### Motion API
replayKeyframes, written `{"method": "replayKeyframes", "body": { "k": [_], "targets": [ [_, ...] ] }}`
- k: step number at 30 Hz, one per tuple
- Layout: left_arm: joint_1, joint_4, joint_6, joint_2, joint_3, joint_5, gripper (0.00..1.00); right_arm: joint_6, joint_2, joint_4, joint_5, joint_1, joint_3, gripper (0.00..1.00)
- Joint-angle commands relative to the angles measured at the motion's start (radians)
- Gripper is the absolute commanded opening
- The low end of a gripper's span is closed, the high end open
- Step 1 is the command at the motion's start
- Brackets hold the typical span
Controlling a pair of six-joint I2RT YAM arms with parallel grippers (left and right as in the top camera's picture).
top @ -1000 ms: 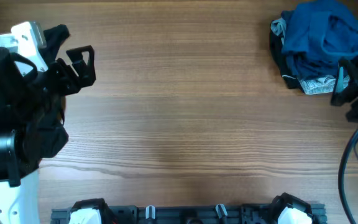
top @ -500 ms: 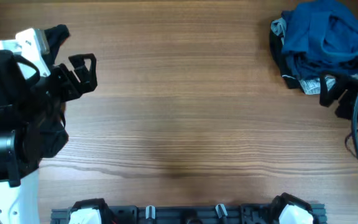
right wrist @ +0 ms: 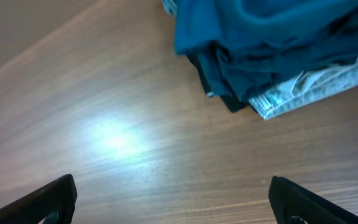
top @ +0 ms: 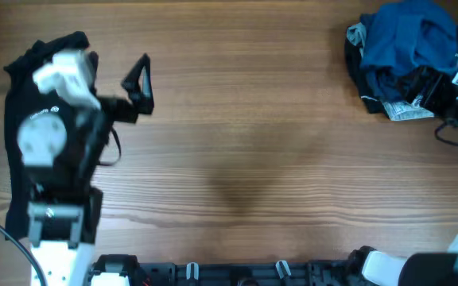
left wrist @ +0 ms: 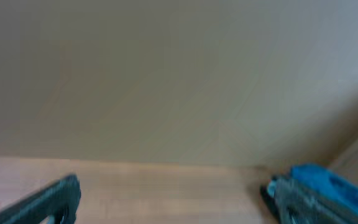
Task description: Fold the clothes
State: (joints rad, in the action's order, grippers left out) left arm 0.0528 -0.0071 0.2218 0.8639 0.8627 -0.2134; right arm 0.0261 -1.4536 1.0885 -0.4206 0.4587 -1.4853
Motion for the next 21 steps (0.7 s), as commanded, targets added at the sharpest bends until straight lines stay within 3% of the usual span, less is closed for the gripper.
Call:
{"method": "replayKeyframes", "body": {
  "k": [1, 5, 12, 21],
  "targets": [
    [0.004, 0.182, -0.005, -0.181, -0.299, 0.026, 1.0, 0.002, -0.085, -0.029, 0.003, -0.003, 0.0, 1.0],
    [0.004, 0.34, -0.005, -0.462, -0.646, 0.042, 1.0, 0.003, -0.191, -0.116, 0.003, -0.003, 0.0, 1.0],
    [-0.043, 0.327, 0.03, -0.704, -0.853, 0.047, 1.0, 0.003, -0.207, -0.158, 0.003, -0.003, 0.001, 1.0],
    [-0.073, -0.069, 0.07, -0.842, -0.857, 0.164, 1.0, 0.003, -0.207, -0.161, 0.003, -0.003, 0.001, 1.0]
  ]
}}
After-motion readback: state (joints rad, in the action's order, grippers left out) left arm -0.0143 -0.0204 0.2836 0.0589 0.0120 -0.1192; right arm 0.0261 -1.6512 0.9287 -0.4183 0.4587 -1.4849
